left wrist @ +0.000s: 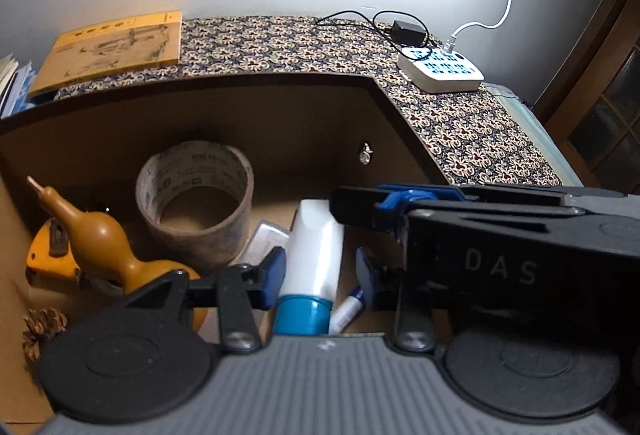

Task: Organize rigid objects
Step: 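Lower the tube into the box and open the right gripper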

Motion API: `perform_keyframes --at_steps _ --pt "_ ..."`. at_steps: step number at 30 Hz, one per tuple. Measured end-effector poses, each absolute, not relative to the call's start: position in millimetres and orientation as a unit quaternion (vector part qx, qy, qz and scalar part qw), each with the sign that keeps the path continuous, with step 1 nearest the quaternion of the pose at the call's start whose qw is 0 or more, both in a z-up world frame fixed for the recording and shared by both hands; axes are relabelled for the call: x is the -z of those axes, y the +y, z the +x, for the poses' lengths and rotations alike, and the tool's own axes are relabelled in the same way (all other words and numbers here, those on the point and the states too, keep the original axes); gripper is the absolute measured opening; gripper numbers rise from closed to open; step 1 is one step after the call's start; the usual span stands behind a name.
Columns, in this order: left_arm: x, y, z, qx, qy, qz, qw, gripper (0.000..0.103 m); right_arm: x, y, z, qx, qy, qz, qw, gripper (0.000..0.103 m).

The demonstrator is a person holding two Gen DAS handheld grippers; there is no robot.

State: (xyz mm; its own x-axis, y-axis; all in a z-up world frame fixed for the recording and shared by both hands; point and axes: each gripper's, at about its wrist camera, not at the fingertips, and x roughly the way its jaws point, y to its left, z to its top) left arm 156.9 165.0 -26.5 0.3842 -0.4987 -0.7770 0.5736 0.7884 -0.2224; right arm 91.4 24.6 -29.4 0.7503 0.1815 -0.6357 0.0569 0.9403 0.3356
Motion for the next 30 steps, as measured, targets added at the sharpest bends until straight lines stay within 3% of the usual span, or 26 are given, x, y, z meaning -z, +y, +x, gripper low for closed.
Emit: perform_keyframes --at_steps 13,30 --pt "15 170 149 0.228 0.444 0.099 0.861 0.036 24 24 76 -0.024 0.346 0.203 0.916 0.011" --pt "-11 182 118 0.124 0.420 0.139 0.888 0.060 9 26 46 -0.024 0.335 0.191 0.922 0.013"
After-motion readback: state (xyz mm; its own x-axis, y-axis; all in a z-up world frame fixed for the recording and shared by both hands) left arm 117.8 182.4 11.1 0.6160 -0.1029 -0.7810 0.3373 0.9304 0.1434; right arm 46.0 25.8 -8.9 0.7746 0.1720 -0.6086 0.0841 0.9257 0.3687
